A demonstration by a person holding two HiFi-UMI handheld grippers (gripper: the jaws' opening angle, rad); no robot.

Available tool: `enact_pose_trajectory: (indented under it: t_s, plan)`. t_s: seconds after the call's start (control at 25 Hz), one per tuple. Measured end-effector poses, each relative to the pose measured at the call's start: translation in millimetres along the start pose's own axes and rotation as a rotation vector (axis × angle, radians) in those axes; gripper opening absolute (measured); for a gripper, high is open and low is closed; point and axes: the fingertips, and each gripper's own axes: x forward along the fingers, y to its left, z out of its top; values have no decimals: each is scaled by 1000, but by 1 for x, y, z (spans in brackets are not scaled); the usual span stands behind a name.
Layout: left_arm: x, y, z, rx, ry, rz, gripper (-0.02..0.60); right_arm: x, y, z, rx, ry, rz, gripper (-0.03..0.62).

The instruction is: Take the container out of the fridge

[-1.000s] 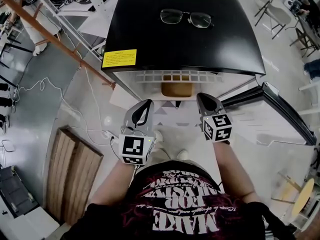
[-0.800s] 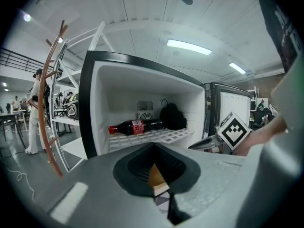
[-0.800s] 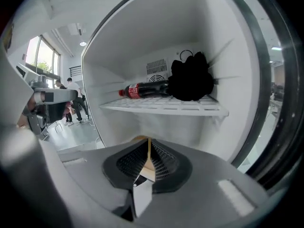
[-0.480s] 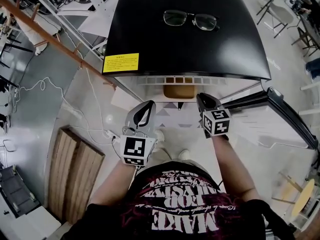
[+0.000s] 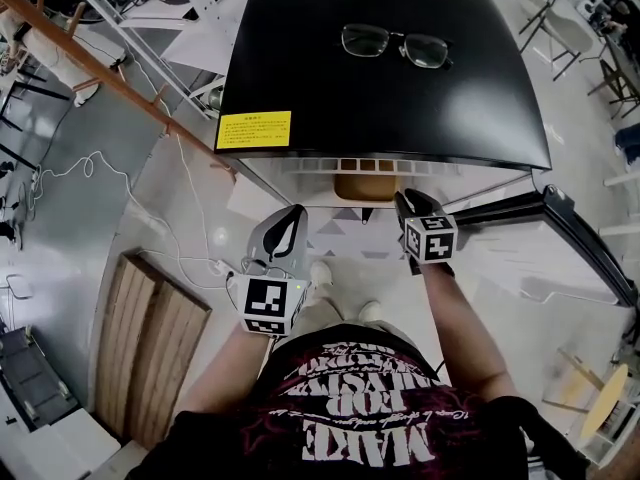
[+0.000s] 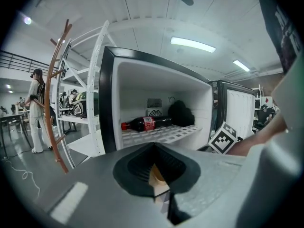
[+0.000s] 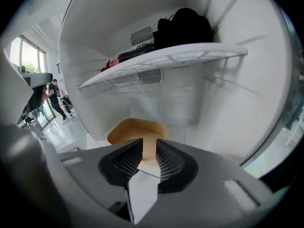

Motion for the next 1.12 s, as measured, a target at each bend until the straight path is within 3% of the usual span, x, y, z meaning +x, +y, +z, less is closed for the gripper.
enact_pose_trajectory:
  t_s: [1.0, 1.12]
  plan:
    - [0, 0, 2, 12, -7, -10, 1, 49, -16, -25, 118, 138, -27, 133]
    - [0, 0, 2, 15, -5, -13, 2, 52, -18, -25, 124, 154, -51, 108]
